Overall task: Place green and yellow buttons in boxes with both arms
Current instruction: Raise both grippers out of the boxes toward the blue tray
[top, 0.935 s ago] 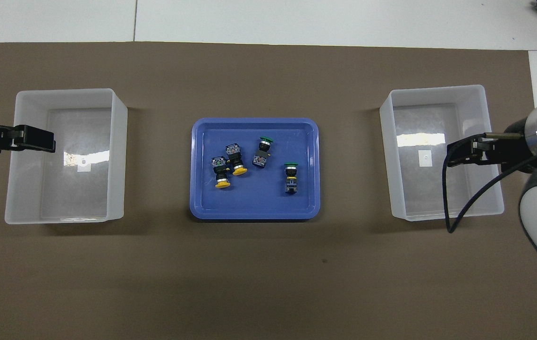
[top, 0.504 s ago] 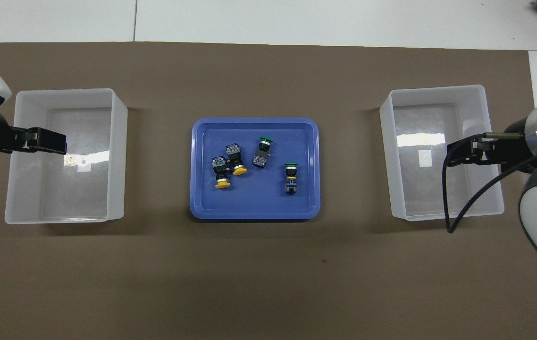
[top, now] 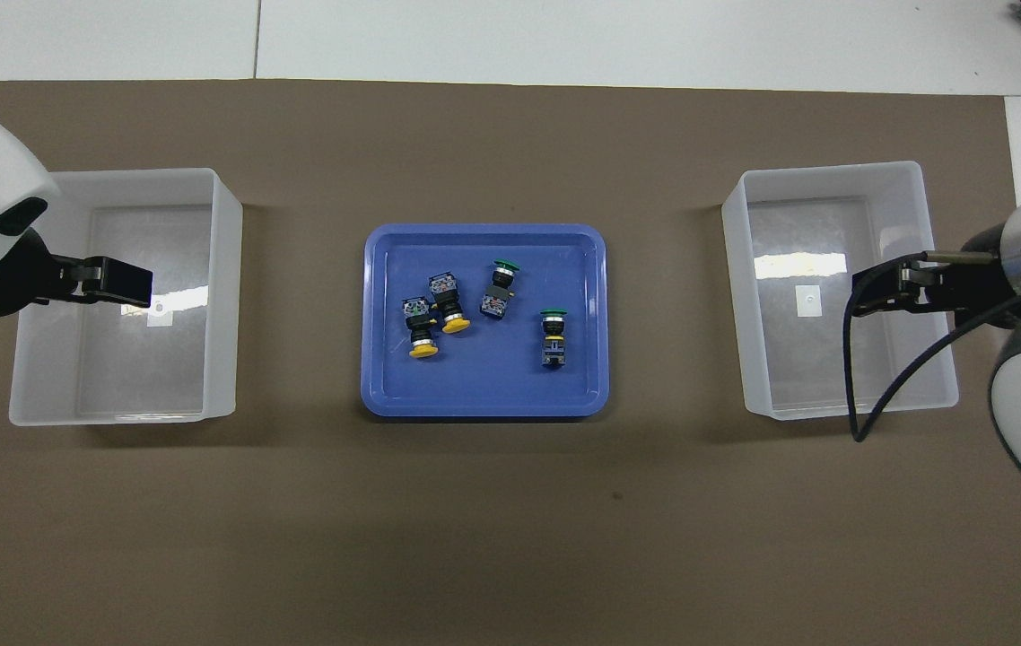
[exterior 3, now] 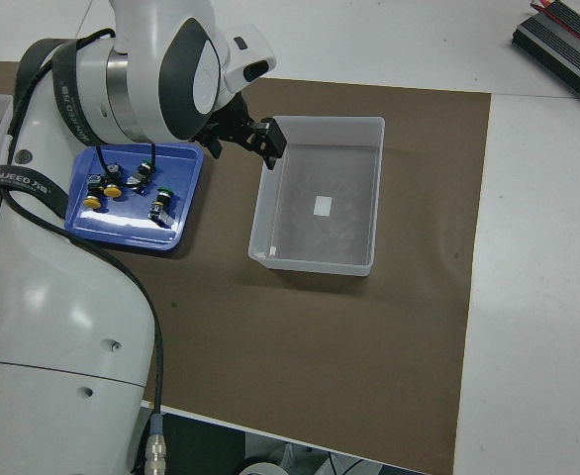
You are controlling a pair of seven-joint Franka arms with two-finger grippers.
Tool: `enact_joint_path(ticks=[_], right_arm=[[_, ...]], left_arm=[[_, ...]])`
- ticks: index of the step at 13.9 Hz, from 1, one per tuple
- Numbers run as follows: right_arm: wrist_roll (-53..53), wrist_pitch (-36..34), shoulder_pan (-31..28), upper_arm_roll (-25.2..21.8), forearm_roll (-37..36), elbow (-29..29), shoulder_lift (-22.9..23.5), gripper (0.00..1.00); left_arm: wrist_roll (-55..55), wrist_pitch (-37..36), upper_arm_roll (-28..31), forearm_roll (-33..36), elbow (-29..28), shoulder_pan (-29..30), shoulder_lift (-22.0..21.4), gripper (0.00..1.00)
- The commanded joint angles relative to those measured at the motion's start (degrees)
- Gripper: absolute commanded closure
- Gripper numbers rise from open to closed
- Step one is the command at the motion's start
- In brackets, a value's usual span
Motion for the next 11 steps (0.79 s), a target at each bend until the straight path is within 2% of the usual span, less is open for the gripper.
enact_joint_path(ticks=[1,4,7,11], right_arm=[[-0.46,3.45,-0.06,0.25,0.45,-1.39,-0.36,0.00],[0.15,7.49,1.07,0.43,0.45,-3.93,-0.45,0.00],[4.97,11.97,4.32,0.43,0.45,-6.83,-0.19,0.00],[8.49,18.56,7.14,0.43,0.45,-11.13,0.60,0.00]], left_arm=[[-5.46,0.87,0.51,-0.34,-2.51,-2.34,-1.90,0.00],[-8.98,2.62,0.42,-0.43,-4.34,-4.62,-2.08,0.00],[-17.68,6.92,0.51,-0.43,-7.77,-8.40,-2.43,0.00],[-21.99,13.24,0.51,-0.43,-12.69,-10.87,-2.34,0.00]])
